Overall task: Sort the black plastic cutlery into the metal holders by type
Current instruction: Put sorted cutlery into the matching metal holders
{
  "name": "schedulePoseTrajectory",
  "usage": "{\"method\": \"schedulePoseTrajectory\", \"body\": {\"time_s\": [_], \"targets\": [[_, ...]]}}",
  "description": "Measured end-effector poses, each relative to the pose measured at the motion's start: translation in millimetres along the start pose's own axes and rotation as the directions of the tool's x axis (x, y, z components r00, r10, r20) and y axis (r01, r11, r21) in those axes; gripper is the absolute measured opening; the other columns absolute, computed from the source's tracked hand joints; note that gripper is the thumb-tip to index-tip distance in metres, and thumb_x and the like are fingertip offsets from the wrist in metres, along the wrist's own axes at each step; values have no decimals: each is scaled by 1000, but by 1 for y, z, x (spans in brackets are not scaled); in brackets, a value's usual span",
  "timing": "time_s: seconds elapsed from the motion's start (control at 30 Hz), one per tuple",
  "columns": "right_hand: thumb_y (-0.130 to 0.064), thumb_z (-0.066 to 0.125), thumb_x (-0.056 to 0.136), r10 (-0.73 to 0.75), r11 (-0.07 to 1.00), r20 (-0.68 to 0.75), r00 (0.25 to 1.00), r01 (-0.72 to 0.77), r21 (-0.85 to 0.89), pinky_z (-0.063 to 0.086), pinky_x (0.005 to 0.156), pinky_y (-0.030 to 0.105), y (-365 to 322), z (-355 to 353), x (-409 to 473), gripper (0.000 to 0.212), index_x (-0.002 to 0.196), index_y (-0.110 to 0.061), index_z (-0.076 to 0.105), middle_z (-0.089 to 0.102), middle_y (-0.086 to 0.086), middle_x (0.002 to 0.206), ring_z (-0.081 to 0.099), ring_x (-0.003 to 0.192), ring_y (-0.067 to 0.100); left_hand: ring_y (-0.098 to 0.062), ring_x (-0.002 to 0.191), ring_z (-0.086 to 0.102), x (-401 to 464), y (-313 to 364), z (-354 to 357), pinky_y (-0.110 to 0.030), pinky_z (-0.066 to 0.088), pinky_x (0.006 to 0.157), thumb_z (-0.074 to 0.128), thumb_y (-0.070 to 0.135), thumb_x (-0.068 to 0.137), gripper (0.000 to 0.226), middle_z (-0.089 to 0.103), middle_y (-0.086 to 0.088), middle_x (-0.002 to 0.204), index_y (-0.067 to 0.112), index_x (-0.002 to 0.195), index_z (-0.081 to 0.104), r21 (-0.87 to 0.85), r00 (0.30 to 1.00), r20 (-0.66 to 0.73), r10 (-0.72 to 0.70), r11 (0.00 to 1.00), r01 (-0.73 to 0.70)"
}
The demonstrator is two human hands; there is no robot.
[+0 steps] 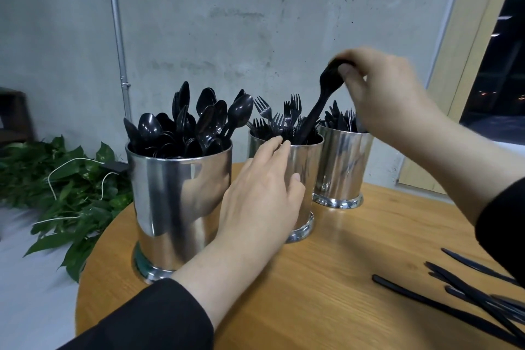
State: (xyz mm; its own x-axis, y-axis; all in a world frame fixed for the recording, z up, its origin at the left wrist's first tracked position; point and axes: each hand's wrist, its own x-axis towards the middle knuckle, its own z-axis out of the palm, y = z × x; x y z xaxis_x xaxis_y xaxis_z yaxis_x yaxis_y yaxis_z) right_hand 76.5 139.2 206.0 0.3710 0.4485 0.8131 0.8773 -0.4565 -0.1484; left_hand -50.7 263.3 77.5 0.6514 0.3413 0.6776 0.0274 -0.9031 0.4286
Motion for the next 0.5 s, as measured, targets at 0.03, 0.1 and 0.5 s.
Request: {"method": "schedulePoseTrajectory", "body": {"time_s": [0.03,0.1,0.5], "targets": [[-16,43,105,-13,1000,-40,999,13,-2,32,72,20,-1,-5,3,27,116,-18,67,66,-7,99,58,89,18,-3,148,28,0,0,0,-25,28,117,44,37,105,57,24,19,166,27,160,31,0,1000,-1,0,1000,0],[-16,42,105,-35,999,-101,994,34,-8,33,76,18,-3,-14,7,27,117,-17,66,63,-10,100,58,100,15,-4,148,28,-1,0,-1,-24,27,117,44,36,105,57,24,19,166,27,160,31,-1,1000,-1,-1,1000,1],[-22,39,108,75,994,308,948,-49,-93,38,72,30,24,34,-15,28,117,-23,66,67,-1,99,56,91,20,-4,148,28,0,1,3,-27,30,116,44,38,105,58,22,20,166,28,160,31,-30,1000,-7,-14,999,14]]}}
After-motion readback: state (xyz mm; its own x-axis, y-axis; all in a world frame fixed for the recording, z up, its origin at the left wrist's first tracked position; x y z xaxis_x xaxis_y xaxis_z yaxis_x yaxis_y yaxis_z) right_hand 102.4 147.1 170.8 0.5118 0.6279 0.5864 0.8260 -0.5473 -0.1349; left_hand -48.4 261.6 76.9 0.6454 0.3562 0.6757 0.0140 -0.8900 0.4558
